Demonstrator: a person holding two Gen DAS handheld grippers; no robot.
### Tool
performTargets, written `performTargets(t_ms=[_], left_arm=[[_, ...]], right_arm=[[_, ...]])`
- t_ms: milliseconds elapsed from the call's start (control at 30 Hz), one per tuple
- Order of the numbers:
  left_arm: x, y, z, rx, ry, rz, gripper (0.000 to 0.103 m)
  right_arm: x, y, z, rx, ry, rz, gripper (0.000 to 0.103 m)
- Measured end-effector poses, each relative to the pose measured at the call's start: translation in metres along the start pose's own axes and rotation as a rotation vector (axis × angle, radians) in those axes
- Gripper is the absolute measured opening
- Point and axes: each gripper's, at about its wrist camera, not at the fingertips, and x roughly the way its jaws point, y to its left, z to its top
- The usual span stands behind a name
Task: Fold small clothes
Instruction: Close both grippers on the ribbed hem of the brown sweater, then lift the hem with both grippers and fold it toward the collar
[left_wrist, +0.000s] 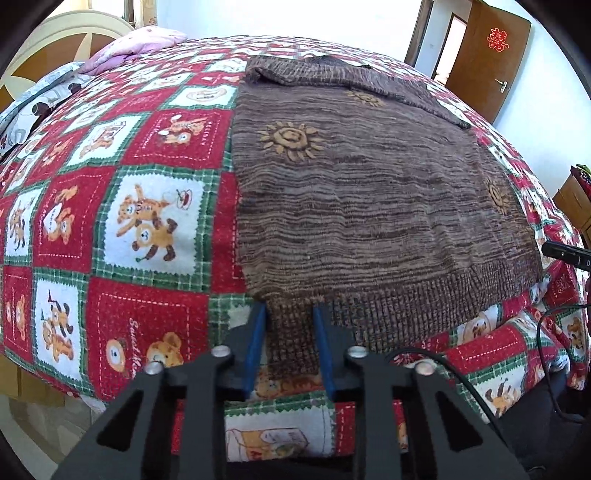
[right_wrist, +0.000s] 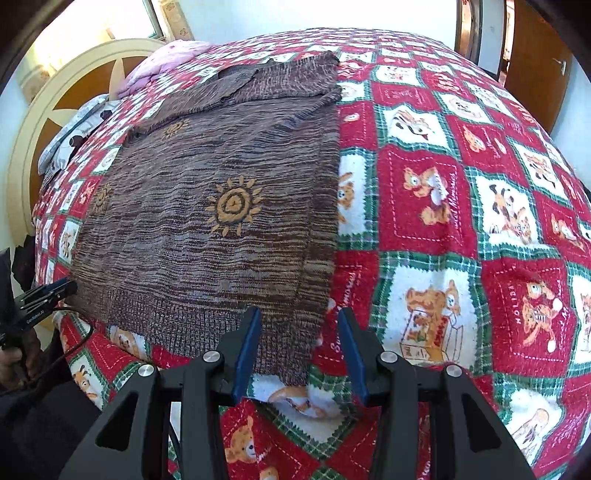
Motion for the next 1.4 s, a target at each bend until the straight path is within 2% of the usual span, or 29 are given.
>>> performTargets(t_ms=[100,233,433,467,500,533,567,633,800,1033,1100,1133,1300,1400], left_arm=[[-0.001,-0.001,-0.001,0.006,0.000,-0.017,0.014],[-0.001,-0.002,0.000,0.007,-0.003,-0.021,0.013],[0.001,-0.002,0.000,0.004,-0.005,-0.033,0.013],[0.001,-0.002,0.000,0.005,-0.008,-0.035,0.013],[0.000,-0.002,0.000,0.006,-0.010,-0.039,0.011],[0.000,-0.002,0.001,0.006,-0.012,-0.044,0.011],[-0.001,-0.001,0.002,0.006,-0.015,-0.051,0.009],[-0.005,0.001,0.004,-0.004,-0.032,-0.079,0.009],[-0.025,0.004,0.013,-0.024,-0.106,-0.125,0.009],[-0.035,0.007,0.020,-0.040,-0.134,-0.161,0.008],[-0.040,0.005,0.021,-0.034,-0.149,-0.179,0.008],[-0.043,0.004,0.021,-0.030,-0.157,-0.181,0.008],[-0.055,0.009,0.028,-0.035,-0.198,-0.206,0.008],[-0.061,0.016,0.032,-0.054,-0.215,-0.216,0.008]], right_arm=[[0.003,0.000,-0.002,-0.001,0.018,0.003,0.045],[0.012,0.002,-0.008,-0.002,0.076,0.018,0.045],[0.024,-0.001,-0.014,0.017,0.092,0.029,0.045],[0.023,-0.001,-0.014,0.021,0.088,0.039,0.040],[0.023,-0.002,-0.014,0.023,0.088,0.052,0.030],[0.024,-0.002,-0.014,0.021,0.097,0.068,0.010],[0.025,-0.003,-0.015,0.014,0.101,0.076,0.007],[0.022,-0.003,-0.015,0.014,0.085,0.092,0.006],[-0.003,-0.016,-0.008,0.076,-0.016,0.220,0.005],[-0.016,-0.027,-0.005,0.104,-0.053,0.230,0.005],[-0.023,-0.028,-0.004,0.145,-0.084,0.333,0.005],[-0.026,-0.024,-0.002,0.144,-0.102,0.346,0.005],[-0.035,-0.024,0.002,0.154,-0.168,0.312,0.005],[-0.043,-0.031,0.003,0.189,-0.212,0.336,0.005]])
